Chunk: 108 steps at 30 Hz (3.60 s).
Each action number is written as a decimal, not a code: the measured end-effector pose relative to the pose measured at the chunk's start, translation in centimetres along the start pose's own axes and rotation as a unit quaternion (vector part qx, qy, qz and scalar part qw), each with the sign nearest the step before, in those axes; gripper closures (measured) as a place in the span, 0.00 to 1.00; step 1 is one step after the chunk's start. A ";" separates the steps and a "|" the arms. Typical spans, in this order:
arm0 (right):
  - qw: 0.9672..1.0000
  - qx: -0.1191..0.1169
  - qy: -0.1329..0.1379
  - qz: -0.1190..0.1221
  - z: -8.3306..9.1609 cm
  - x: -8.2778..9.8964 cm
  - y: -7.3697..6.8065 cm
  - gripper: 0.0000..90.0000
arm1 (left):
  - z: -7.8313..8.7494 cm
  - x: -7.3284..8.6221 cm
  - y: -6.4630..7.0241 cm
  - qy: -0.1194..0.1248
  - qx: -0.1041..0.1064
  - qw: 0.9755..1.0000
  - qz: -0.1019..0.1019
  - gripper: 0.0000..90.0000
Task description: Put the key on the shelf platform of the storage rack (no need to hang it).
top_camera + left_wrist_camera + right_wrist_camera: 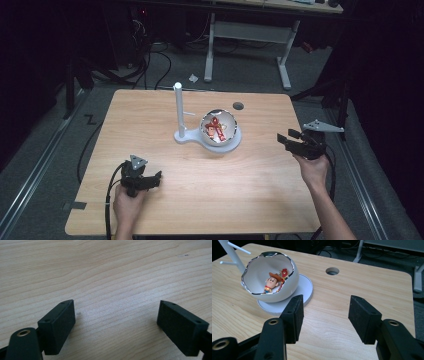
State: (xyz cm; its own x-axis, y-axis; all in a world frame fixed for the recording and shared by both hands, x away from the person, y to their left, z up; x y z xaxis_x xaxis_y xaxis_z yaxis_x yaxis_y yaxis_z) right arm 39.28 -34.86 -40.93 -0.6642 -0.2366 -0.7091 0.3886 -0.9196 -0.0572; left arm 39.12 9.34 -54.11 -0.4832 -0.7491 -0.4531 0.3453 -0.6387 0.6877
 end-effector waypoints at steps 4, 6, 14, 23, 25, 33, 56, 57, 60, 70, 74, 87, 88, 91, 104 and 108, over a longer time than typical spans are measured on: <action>1.000 -0.001 0.002 -0.004 0.4 0.6 0.1 0.51 | 0.0 0.0 0.0 0.000 0.000 1.000 -0.001 0.17; 1.000 -0.004 0.006 -0.008 0.7 0.9 0.1 0.51 | 0.0 0.0 0.0 0.000 0.000 1.000 -0.001 0.17; 1.000 -0.007 0.012 -0.011 1.2 2.0 0.0 0.51 | 0.0 0.0 0.0 0.000 0.000 1.000 0.000 0.17; 1.000 -0.016 0.012 -0.013 1.4 3.0 -0.4 0.51 | 0.0 0.0 0.0 0.000 0.000 1.000 0.000 0.17; 1.000 -0.019 0.013 -0.014 1.4 3.3 -0.5 0.51 | 0.0 0.0 0.0 0.000 0.000 1.000 -0.001 0.17; 0.999 -0.027 0.007 -0.018 0.8 4.2 -0.8 0.51 | 0.0 0.0 0.0 0.000 0.000 1.000 -0.001 0.17; 0.998 -0.058 -0.012 -0.023 -1.1 6.0 -2.4 0.51 | 0.0 0.0 0.0 0.000 0.000 1.000 -0.001 0.17; 0.998 -0.060 -0.014 -0.023 -1.2 6.1 -2.5 0.51 | 0.0 0.0 0.0 0.000 0.000 1.000 -0.001 0.17; 0.997 -0.065 -0.016 -0.023 -1.5 6.3 -2.8 0.51 | 0.0 0.0 0.0 0.000 0.000 1.000 0.000 0.17; 0.997 -0.075 -0.021 -0.021 -2.4 6.7 -3.6 0.51 | 0.0 0.0 0.0 0.000 0.000 1.000 -0.001 0.17; 0.996 -0.080 -0.027 -0.024 -2.8 7.0 -3.9 0.51 | 0.0 0.0 0.0 0.000 0.000 1.000 -0.001 0.17; 0.996 -0.079 -0.035 -0.017 -3.6 7.4 -4.4 0.51 | 0.0 0.0 0.0 0.000 0.000 1.000 0.000 0.17; 0.996 -0.079 -0.035 -0.017 -3.6 7.5 -4.4 0.51 | 0.0 0.0 0.0 0.000 0.000 1.000 -0.001 0.17; 0.996 -0.078 -0.038 -0.012 -4.0 7.8 -4.7 0.51 | 0.0 0.0 0.0 0.000 0.000 1.000 0.000 0.17; 0.995 -0.077 -0.058 -0.004 -5.7 8.9 -5.7 0.51 | 0.0 0.0 0.0 0.000 0.000 1.000 0.000 0.17; 0.995 -0.075 -0.060 -0.004 -5.9 9.1 -5.9 0.51 | 0.0 0.0 0.0 0.000 0.000 1.000 -0.001 0.17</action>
State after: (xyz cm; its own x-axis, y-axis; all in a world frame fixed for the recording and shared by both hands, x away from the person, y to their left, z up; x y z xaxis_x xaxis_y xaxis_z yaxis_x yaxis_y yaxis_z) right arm 34.71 -29.73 -51.25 -0.7364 -0.2733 -0.6189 0.4676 -0.8667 -0.1737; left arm 39.12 9.34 -54.11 -0.4832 -0.7483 -0.4545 0.3451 -0.6399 0.6866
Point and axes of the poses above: each handheld gripper's, and its own axes: z roughly backward along the jaws, x roughly out of its underside, y roughly to its right, the point moved 1 cm from there along -z, roughly forward along the jaws, and after that the axes turned 12 degrees about -y, right-handed, at the moved point
